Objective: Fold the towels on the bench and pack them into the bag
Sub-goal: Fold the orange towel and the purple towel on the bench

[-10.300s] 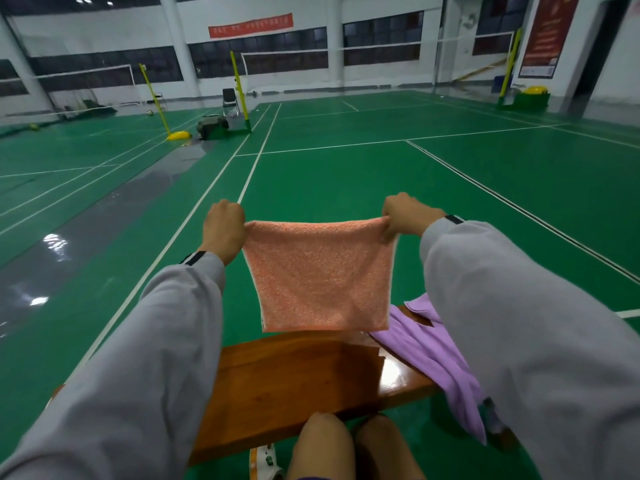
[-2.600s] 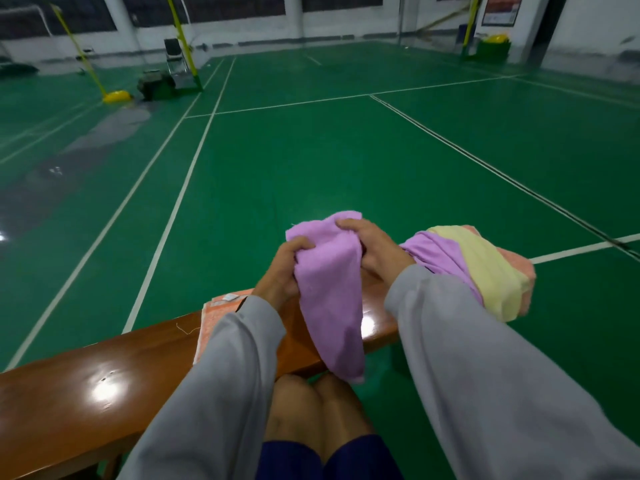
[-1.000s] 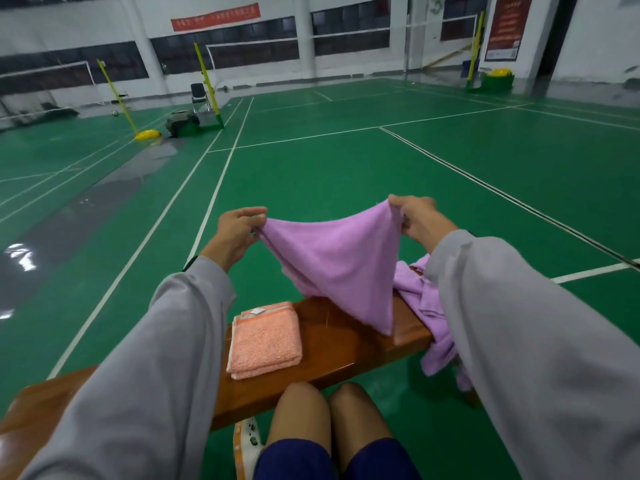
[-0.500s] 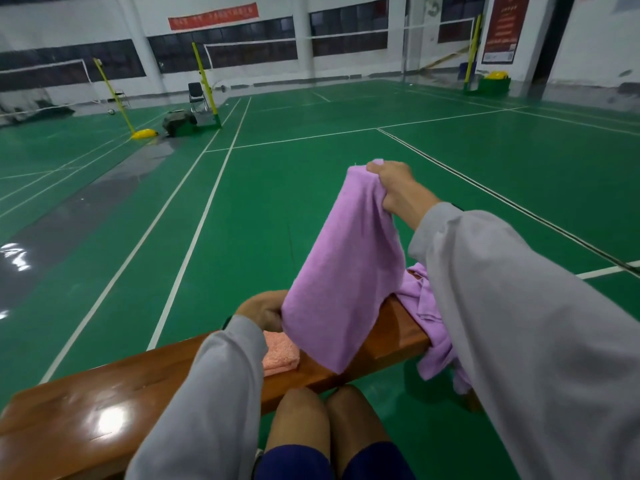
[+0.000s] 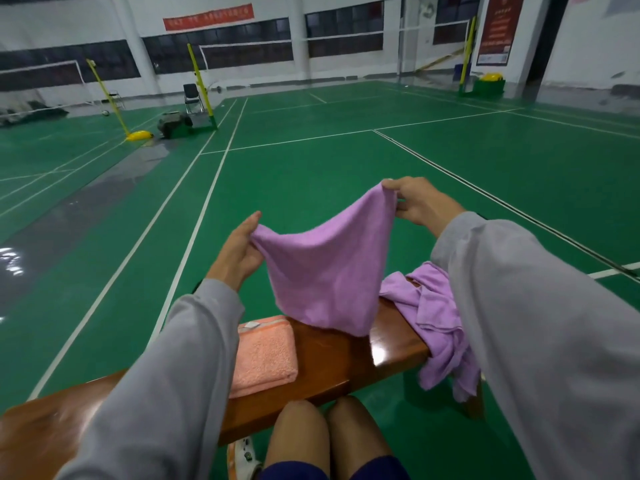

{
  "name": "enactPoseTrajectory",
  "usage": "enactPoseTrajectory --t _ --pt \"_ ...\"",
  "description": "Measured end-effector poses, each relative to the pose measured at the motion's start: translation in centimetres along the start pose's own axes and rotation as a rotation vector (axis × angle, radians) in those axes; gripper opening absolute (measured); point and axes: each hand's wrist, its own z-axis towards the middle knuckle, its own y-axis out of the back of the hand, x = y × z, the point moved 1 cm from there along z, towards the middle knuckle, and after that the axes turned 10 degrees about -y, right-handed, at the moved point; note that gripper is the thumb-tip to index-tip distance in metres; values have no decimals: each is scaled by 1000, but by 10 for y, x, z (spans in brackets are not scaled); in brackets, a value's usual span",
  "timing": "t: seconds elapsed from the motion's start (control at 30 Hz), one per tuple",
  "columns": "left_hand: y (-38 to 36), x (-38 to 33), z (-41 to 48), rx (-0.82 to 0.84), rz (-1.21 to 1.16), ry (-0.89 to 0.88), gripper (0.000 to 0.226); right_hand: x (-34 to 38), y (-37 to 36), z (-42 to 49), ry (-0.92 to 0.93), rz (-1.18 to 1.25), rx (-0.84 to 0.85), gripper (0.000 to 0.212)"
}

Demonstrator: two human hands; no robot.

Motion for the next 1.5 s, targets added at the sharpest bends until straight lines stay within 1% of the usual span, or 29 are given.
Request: enactPoseTrajectory --t 0.07,0.1,0.2,0.23,0.3,0.33,0.37,0.43,0.5,0.57,0.63,0.67,0.73,0.8,0.87,0.93,1.03,1.07,1.17,1.23,1.3,1.4,1.5 --pt "-13 -13 15 10 170 -78 23 2 0 5 19 40 -38 33" --pt "-16 -19 24 -7 296 -153 25 4 -1 8 38 38 -77 35" --pt "-20 -43 38 -108 627 -348 23 11 -4 12 77 -42 -215 29" --pt "-21 -50 40 -97 720 -390 22 13 -5 14 88 -78 -243 34" --pt "-22 -59 38 -62 849 -425 27 17 -5 17 112 -177 -248 59" --pt "-22 -62 39 -46 862 -418 32 18 -6 17 125 -228 -223 68" --pt "-22 -64 37 -35 848 -402 35 19 -7 17 136 -285 -192 68" --pt "-23 -68 37 -27 848 -379 37 19 -8 19 169 -443 -176 53" --pt "-21 -70 40 -14 904 -395 35 19 -6 24 218 -658 -234 39" --pt "-21 -69 38 7 1022 -417 31 20 -4 22 283 -918 -276 30" --pt "-24 -68 36 26 1213 -490 23 22 -4 12 350 -1135 -289 20" --pt "-25 -68 35 52 1333 -546 19 21 -4 7 379 -1230 -292 19" --pt "-27 -66 33 97 1574 -637 13 19 -4 0 450 -1400 -302 26" --pt "-28 -64 33 108 1709 -674 12 17 -1 -3 526 -1521 -344 26" --pt "-31 -62 30 125 1805 -677 12 16 0 -6 587 -1606 -391 20" --pt "-37 -61 25 117 1876 -696 13 16 -1 -7 629 -1703 -433 20" --pt "-45 -67 18 21 1971 -740 17 17 -1 -11 677 -1894 -480 25" --pt "-47 -70 18 15 1977 -763 16 18 0 -11 684 -1926 -488 25" --pt "-50 -74 21 89 1948 -830 9 21 2 -8 688 -1895 -485 23" --pt "-53 -74 22 136 1918 -856 13 25 2 -8 695 -1859 -486 24" --pt "-54 -75 25 129 1867 -849 15 30 2 -10 704 -1812 -489 23" --pt "-51 -77 32 76 1813 -816 19 38 4 -14 710 -1769 -501 18" --pt "-48 -77 38 107 1750 -825 25 40 8 -15 720 -1776 -493 17"
